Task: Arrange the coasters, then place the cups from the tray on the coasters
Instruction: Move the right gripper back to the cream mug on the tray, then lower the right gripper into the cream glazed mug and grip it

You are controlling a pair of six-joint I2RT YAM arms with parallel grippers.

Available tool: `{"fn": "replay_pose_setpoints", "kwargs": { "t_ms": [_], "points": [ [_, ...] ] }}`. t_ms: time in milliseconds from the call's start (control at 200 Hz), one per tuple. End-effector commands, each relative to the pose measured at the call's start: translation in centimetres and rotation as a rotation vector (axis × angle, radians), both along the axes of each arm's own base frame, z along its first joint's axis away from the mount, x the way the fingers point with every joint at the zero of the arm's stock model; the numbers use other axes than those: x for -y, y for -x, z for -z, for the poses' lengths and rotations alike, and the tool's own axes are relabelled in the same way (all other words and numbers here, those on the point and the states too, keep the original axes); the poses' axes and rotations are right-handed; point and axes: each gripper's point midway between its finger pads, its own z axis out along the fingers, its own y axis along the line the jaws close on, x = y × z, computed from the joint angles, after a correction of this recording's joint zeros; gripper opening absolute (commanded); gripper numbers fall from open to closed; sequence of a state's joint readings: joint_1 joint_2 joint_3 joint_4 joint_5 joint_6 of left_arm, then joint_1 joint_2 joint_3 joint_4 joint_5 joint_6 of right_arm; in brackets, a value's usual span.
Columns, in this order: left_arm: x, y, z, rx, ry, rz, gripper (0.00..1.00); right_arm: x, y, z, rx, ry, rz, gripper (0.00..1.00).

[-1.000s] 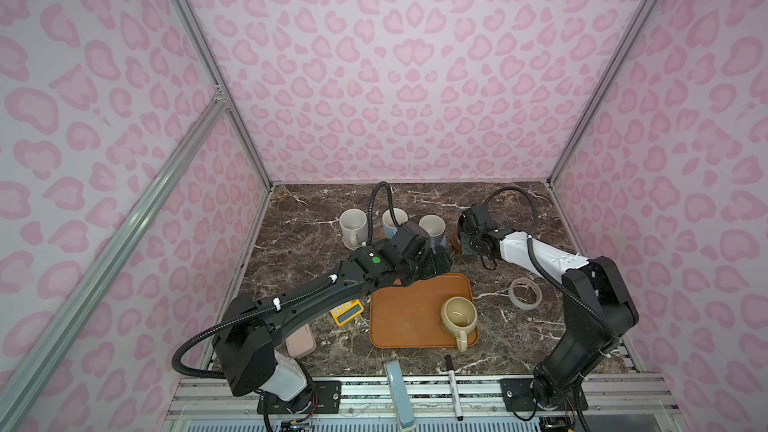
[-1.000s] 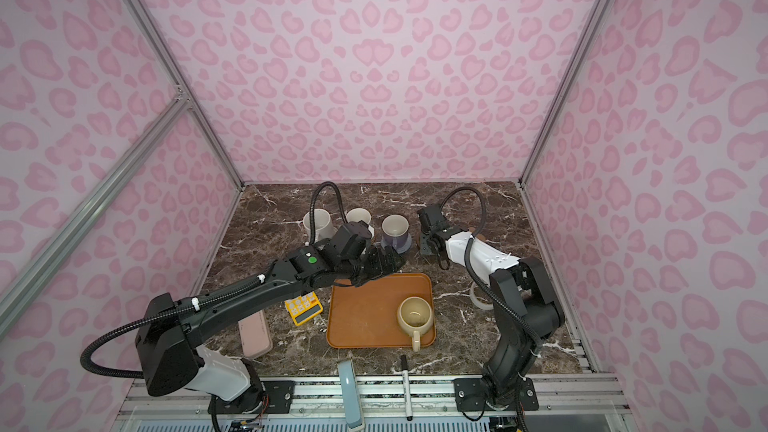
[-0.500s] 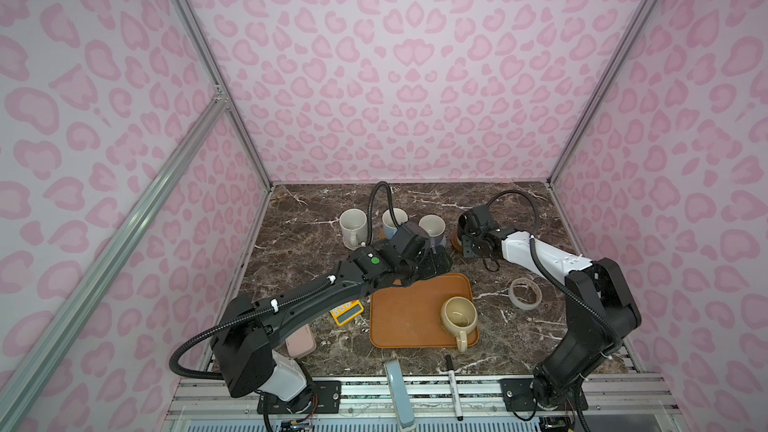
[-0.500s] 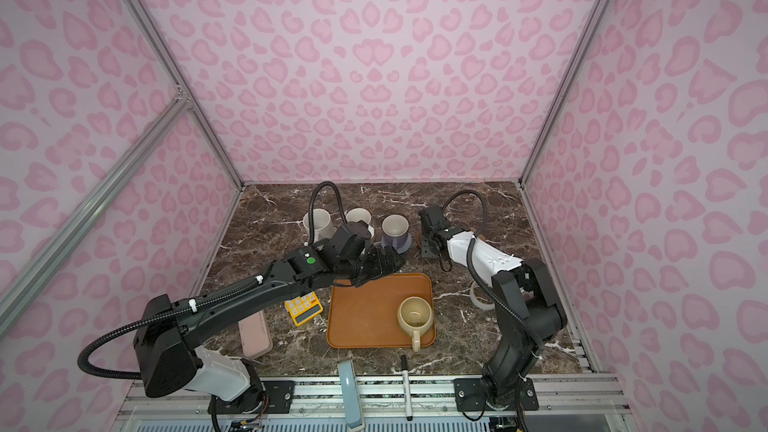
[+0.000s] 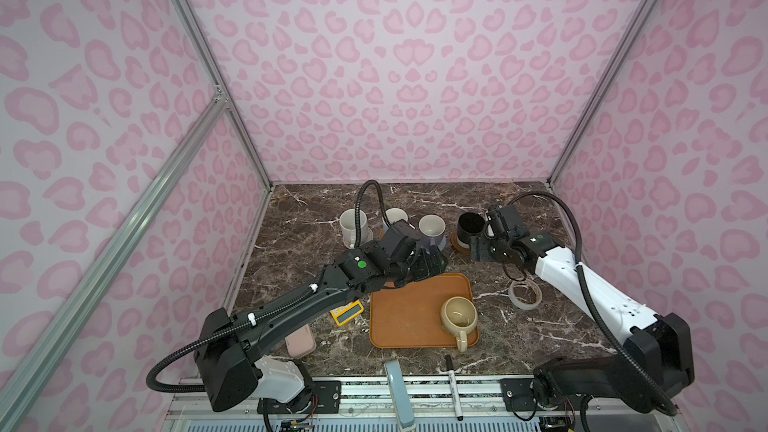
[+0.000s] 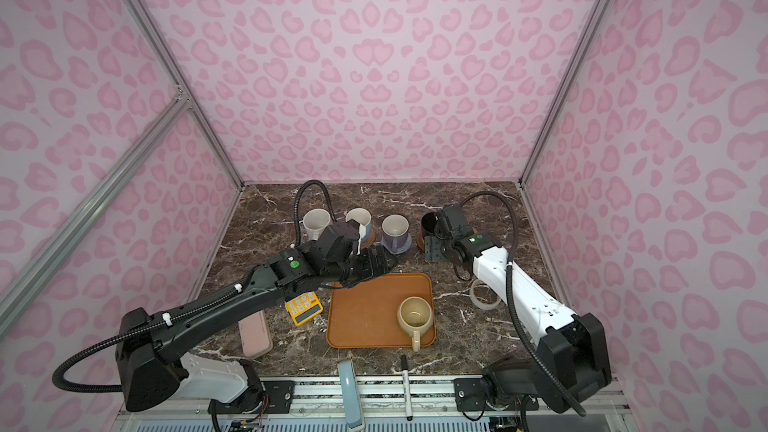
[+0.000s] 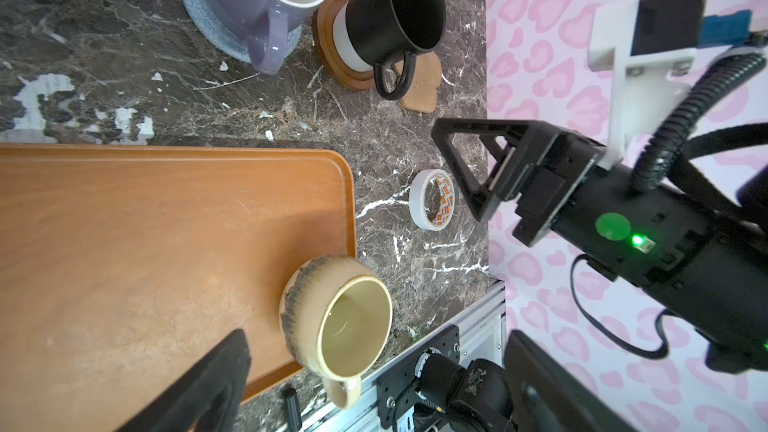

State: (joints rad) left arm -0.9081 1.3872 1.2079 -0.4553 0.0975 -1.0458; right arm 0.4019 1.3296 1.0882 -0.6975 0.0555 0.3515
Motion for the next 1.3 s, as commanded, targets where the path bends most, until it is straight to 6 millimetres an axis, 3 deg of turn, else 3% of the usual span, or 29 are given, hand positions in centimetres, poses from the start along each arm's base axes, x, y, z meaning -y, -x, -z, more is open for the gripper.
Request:
{"fn": "replay_pose_setpoints", "kwargs": {
  "t_ms": [0,80,385,590,895,995,1145,1295],
  "points": [
    [-1.0,0.6,0.1,-0.002,-0.035,0.003,0.97,0.4,4.7,1.6,-0.154,0.004,-0.05,0.89],
    [-1.3,1.0,0.2,-0.018,-0.041,0.007,0.97,-0.1,7.2,1.8,-0.188,-0.039,-0.082,0.98],
    [-1.0,2.1,0.9,-0.072,-0.003,0.024,0.97,-3.1,16.0,2.4,-0.213,-0.055,-0.236,0.98],
    [-0.1,2.8,1.3,-0.097,0.004,0.054,0.97,-4.2,19.2,4.2,-0.217,-0.085,-0.264,0.9],
    [0.7,3.1,2.9,-0.138,0.03,0.04,0.97,-7.8,20.3,6.7,-0.196,-0.076,-0.324,0.79],
    [1.1,3.2,3.4,-0.138,0.022,0.032,0.97,-7.9,19.9,8.1,-0.198,-0.049,-0.291,0.68],
    [1.3,3.2,3.7,-0.144,0.05,0.0,0.97,-7.6,19.0,9.0,-0.182,-0.015,-0.223,0.42],
    [1.4,2.7,3.7,-0.141,0.064,-0.039,0.97,-7.2,18.6,8.9,-0.17,0.019,-0.207,0.33]
  ]
}}
